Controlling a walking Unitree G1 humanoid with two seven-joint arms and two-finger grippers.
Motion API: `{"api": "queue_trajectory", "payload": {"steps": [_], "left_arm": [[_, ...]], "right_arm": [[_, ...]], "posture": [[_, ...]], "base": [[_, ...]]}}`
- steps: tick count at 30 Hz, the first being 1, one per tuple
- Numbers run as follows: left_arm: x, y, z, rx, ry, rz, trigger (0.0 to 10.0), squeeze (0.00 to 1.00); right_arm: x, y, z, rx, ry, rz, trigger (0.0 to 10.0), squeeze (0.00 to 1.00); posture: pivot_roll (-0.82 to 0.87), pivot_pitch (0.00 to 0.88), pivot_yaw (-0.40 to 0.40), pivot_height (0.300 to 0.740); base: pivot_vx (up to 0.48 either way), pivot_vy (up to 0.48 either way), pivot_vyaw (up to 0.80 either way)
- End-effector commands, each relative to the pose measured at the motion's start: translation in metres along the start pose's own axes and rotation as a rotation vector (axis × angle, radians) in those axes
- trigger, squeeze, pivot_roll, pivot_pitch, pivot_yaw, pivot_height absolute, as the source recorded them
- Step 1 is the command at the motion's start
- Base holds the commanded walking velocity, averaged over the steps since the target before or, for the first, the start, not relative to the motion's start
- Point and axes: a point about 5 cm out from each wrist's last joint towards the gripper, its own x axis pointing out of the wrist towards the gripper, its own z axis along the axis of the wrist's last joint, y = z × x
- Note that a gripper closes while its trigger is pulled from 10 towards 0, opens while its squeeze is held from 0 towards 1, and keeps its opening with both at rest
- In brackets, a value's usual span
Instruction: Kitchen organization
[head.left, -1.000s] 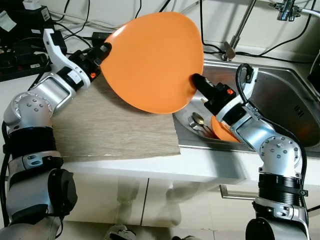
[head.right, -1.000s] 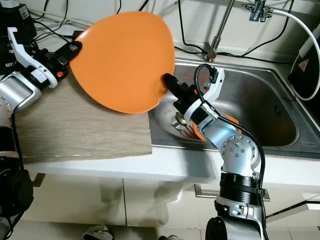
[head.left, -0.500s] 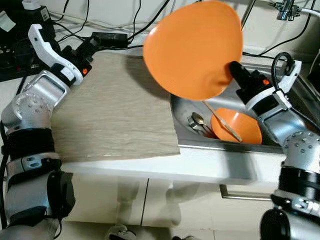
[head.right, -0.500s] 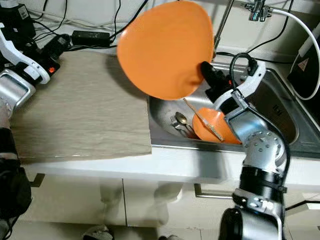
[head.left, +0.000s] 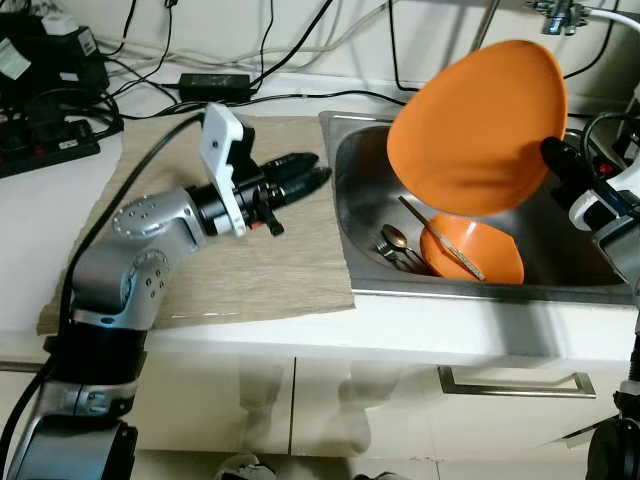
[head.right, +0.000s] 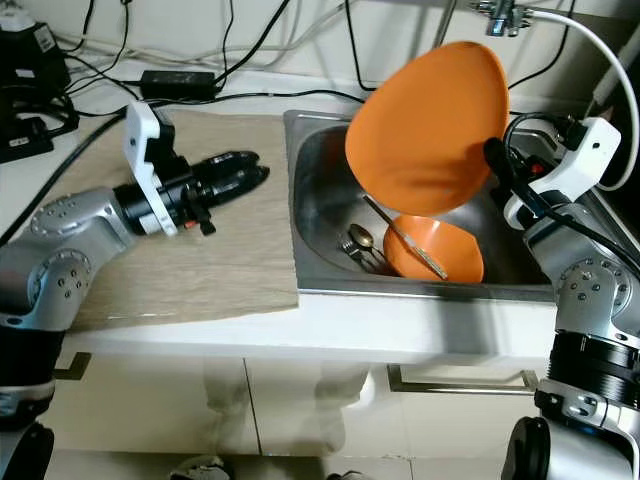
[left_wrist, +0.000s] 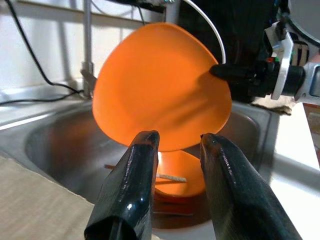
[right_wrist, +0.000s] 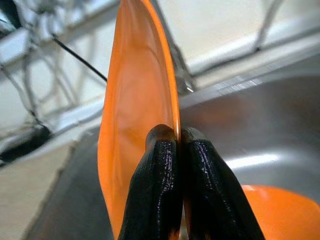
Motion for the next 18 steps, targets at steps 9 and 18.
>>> {"api": "queue_trajectory", "payload": {"steps": [9, 18], "left_arm": [[0.012, -0.009, -0.012, 0.035, 0.043, 0.059, 10.0, 0.00], [0.013, -0.016, -0.019, 0.030, 0.086, 0.040, 10.0, 0.00]], "right_arm": [[0.016, -0.010, -0.036, 0.051, 0.115, -0.025, 0.0, 0.00], [0.035, -0.004, -0.071, 0.048, 0.233, -0.014, 0.0, 0.00]], "posture": [[-0.02, 0.017, -0.036, 0.740], [-0.01, 0.012, -0.034, 0.740]], "base": [[0.000, 0.000, 0.00], [0.000, 0.000, 0.00]]}}
